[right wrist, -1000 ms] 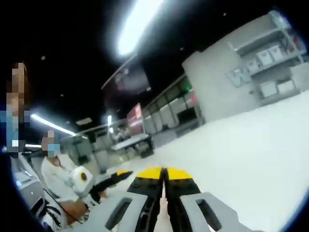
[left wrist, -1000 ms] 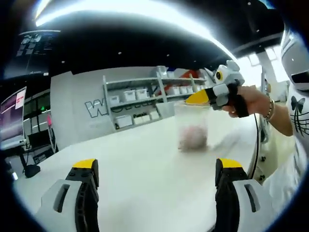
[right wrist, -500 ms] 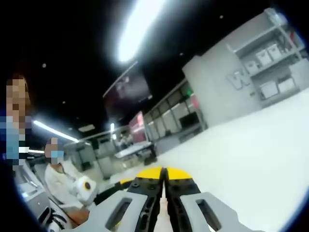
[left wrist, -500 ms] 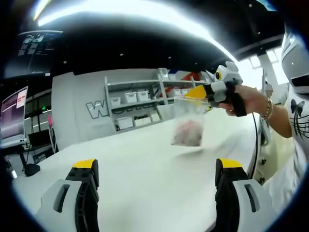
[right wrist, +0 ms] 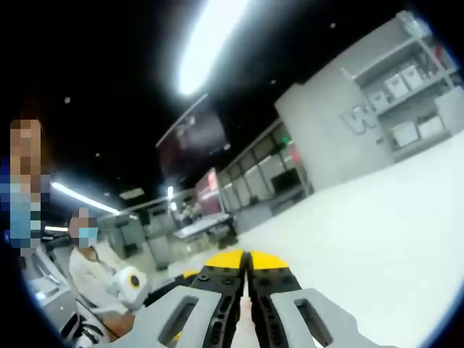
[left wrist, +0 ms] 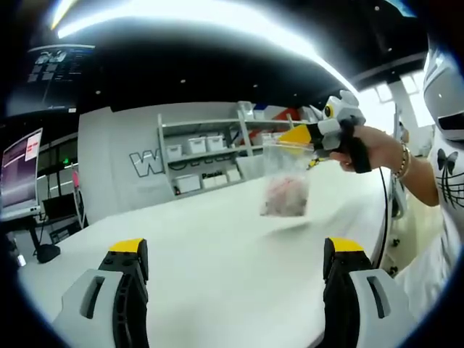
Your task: Open the resealable bag by pulling the two sides of the seal apart until the entire bag opening is separated and visibly accessible.
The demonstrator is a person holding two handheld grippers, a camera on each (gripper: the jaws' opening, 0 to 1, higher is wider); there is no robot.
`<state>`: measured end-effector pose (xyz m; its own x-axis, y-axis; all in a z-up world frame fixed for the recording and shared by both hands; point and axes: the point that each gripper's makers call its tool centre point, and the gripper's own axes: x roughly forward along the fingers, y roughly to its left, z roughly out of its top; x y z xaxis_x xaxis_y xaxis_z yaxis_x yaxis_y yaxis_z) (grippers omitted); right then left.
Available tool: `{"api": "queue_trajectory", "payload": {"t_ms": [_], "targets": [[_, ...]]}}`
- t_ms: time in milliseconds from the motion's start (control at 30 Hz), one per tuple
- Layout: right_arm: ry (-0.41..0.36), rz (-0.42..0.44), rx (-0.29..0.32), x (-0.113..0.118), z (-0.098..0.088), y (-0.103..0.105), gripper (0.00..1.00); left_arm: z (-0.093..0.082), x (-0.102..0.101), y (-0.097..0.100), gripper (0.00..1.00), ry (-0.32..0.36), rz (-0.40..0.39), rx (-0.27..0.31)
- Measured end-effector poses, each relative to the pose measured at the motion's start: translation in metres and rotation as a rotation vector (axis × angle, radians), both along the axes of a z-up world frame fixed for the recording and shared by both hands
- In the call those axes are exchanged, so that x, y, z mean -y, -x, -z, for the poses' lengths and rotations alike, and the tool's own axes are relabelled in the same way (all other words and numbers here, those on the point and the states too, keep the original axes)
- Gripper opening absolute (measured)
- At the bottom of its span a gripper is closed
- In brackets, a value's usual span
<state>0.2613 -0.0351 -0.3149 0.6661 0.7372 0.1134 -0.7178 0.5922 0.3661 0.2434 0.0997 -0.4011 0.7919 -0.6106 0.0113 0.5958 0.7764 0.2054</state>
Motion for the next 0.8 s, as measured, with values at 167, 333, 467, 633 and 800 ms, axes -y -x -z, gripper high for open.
{"api": "queue_trajectory", "payload": {"t_ms": [167,333,467,633,800], "targets": [[0.014,0.010,0.006,0.0003,0.0007,-0.0032,0.00,0.0001,-0.0002,-0.0007,1.00,0.003,0.001,0.000],[0.016,0.009,0.002,-0.0009,0.0006,-0.0047,0.00,-0.0001,-0.0018,-0.0012,1.00,0.006,-0.001,-0.001],[0.021,0.010,0.008,-0.0022,-0.0011,-0.0055,0.00,-0.0014,-0.0028,-0.0010,1.00,0.007,-0.001,0.003],[0.028,0.010,0.004,-0.0039,0.0000,-0.0078,0.00,-0.0030,-0.0039,-0.0015,1.00,0.008,0.000,0.005],[0.034,0.011,0.007,-0.0054,-0.0010,-0.0103,0.00,-0.0031,-0.0043,-0.0011,1.00,0.009,0.002,0.007]]}}
